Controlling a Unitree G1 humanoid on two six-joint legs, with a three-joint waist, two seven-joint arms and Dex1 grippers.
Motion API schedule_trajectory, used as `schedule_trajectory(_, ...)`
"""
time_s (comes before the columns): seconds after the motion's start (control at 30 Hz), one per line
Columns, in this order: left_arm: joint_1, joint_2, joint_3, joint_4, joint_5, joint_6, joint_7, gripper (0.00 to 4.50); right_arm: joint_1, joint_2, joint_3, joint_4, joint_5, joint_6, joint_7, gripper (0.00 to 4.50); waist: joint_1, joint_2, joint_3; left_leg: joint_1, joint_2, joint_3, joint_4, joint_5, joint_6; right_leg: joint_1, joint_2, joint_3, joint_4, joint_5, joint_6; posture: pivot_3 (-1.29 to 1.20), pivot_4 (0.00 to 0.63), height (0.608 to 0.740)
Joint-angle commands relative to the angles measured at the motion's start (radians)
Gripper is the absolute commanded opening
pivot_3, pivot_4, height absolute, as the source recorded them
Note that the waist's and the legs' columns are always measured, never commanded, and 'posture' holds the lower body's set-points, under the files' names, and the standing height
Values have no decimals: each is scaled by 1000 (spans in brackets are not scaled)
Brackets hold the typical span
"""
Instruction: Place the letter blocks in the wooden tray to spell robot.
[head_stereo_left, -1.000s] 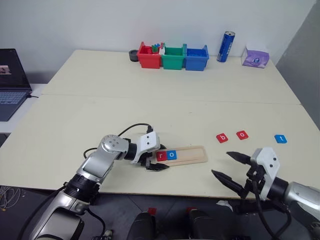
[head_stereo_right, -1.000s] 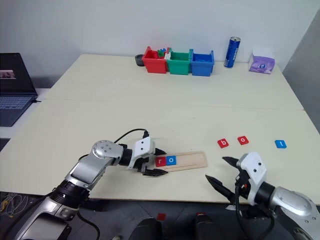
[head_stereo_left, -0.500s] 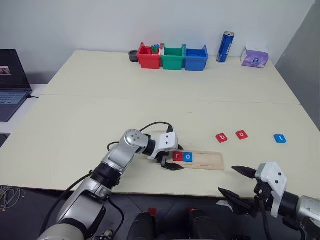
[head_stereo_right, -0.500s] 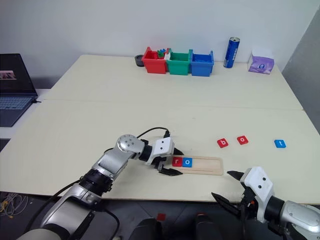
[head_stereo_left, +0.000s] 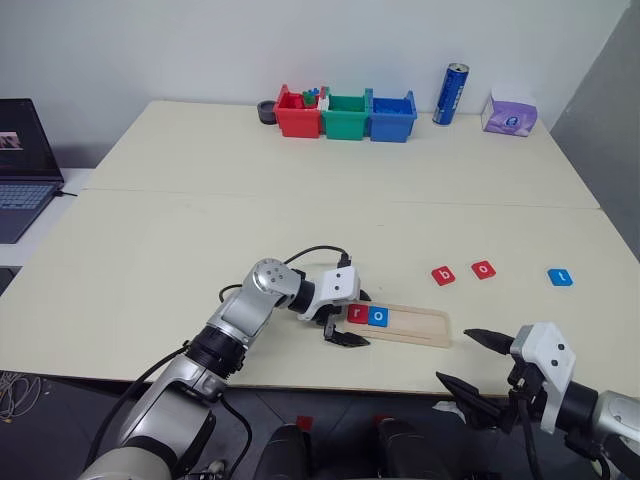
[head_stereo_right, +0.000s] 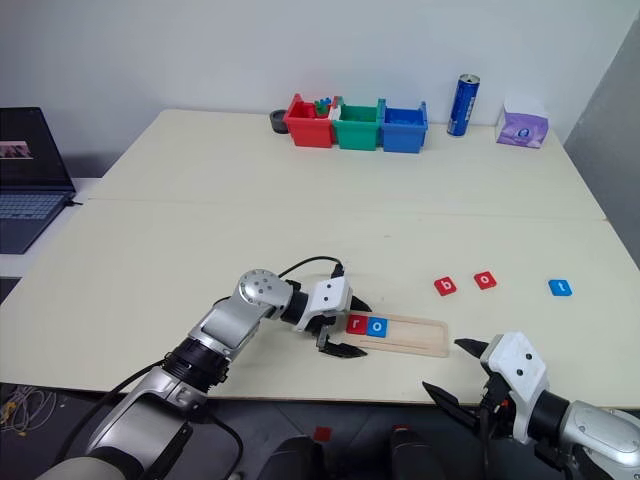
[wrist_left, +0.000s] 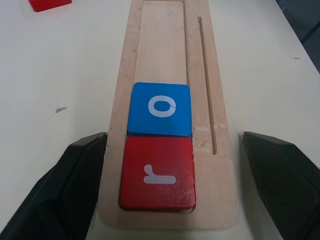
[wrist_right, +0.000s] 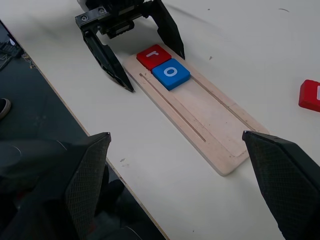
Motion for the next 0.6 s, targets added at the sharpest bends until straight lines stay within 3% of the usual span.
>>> schedule_trajectory(0.03,9,15,1,-37,-18,12,-34,4428,-15,-8,-37,-9,10,-11,19,4500,0,0,0,0,0,0,0,0,0,0,0,0,0,0,0,0,150,740)
schedule_trajectory(0.3,16,66,85,-68,-91,65,-40,4428,-74,-26,-77,43,42,-5,68,4500,-5,0,0,0,1,0,0,0,0,0,1,0,0,0,0,0,150,740)
schedule_trajectory(0.6,2,78,195,-29,-109,7,42,4428,-207,-34,-56,143,26,11,61,4500,-9,-1,0,0,1,0,0,0,0,0,1,0,0,0,0,0,150,740)
